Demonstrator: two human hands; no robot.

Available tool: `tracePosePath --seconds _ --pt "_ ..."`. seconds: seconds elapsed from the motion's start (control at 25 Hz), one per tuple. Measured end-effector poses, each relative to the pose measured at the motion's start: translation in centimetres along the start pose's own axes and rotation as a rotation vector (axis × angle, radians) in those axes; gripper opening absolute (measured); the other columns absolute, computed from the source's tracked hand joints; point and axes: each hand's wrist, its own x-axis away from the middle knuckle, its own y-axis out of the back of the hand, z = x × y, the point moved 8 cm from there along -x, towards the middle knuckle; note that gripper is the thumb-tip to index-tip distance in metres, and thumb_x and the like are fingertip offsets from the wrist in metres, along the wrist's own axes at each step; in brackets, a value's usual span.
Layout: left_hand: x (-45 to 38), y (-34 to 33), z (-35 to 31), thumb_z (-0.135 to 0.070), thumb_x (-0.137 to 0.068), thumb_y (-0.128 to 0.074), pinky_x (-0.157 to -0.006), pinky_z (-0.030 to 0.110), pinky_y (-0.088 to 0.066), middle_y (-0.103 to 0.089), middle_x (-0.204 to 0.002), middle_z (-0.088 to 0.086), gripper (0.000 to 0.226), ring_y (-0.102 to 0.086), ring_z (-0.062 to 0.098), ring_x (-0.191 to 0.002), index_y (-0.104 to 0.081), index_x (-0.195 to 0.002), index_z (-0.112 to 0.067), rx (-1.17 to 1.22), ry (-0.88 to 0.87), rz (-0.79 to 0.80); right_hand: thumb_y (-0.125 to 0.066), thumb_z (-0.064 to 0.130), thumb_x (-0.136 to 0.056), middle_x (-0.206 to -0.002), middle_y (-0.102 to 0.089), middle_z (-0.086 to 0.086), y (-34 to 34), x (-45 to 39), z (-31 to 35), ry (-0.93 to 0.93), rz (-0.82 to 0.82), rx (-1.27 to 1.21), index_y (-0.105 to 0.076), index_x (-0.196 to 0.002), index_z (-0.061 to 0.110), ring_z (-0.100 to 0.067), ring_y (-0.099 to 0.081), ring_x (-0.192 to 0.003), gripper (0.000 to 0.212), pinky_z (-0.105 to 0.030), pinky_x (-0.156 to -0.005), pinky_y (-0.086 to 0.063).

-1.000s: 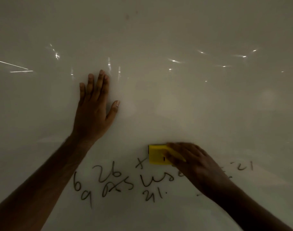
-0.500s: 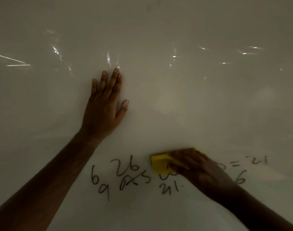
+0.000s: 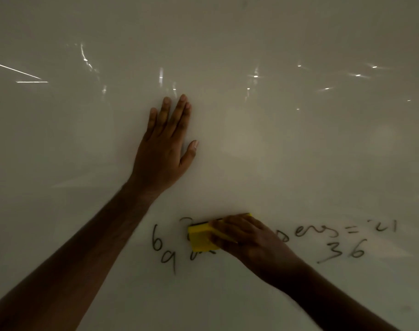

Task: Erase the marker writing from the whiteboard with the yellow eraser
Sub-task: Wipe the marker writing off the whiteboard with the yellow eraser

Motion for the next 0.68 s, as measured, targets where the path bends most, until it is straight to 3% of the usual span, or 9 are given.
tracePosePath --seconds 0.16,0.36,0.52,0.68 --pt "2.4 0.8 3.3 -0.045 -0.111 -0.042 -0.136 0.050 -0.003 -0.014 -0.181 0.012 0.076 -0.011 0.039 -0.167 -0.018 -0.172 -0.006 -0.016 0.040 0.013 -0.069 0.013 -0.102 -0.157 -0.055 -0.008 2.2 1.1 -2.4 -0.027 0.014 0.035 -0.055 -0.153 0.017 -0.031 -0.059 -0.136 0.053 -0.049 -0.110 -0.051" --pt "3.1 0.8 3.4 -0.043 -0.112 -0.042 -0.137 0.053 -0.005 -0.012 -0.182 0.011 0.075 -0.008 0.039 -0.168 -0.017 -0.173 -0.006 0.030 0.066 0.028 -0.062 0.023 -0.106 -0.159 -0.053 -0.008 2.5 -5.5 -1.8 -0.116 -0.110 0.040 -0.058 -0.151 0.016 -0.031 -0.058 -0.134 0.045 -0.043 -0.112 -0.043" --pt "3.6 1.1 4.3 -0.044 -0.112 -0.043 -0.137 0.051 -0.004 -0.014 -0.182 0.010 0.075 -0.010 0.039 -0.168 -0.018 -0.173 -0.007 0.009 0.020 0.037 -0.060 0.012 -0.107 -0.156 -0.056 -0.011 -1.3 -5.3 3.2 0.000 -0.067 -0.017 -0.057 -0.150 0.014 -0.033 -0.062 -0.131 0.043 -0.048 -0.107 -0.050" --pt "5.0 1.4 5.7 -0.044 -0.112 -0.044 -0.136 0.052 -0.006 -0.017 -0.181 0.008 0.074 -0.011 0.042 -0.167 -0.021 -0.172 -0.008 0.005 0.024 0.035 -0.056 0.014 -0.110 -0.156 -0.057 -0.009 -1.1 -1.6 2.7 0.082 -0.002 0.032 -0.058 -0.149 0.014 -0.032 -0.062 -0.132 0.039 -0.048 -0.110 -0.049"
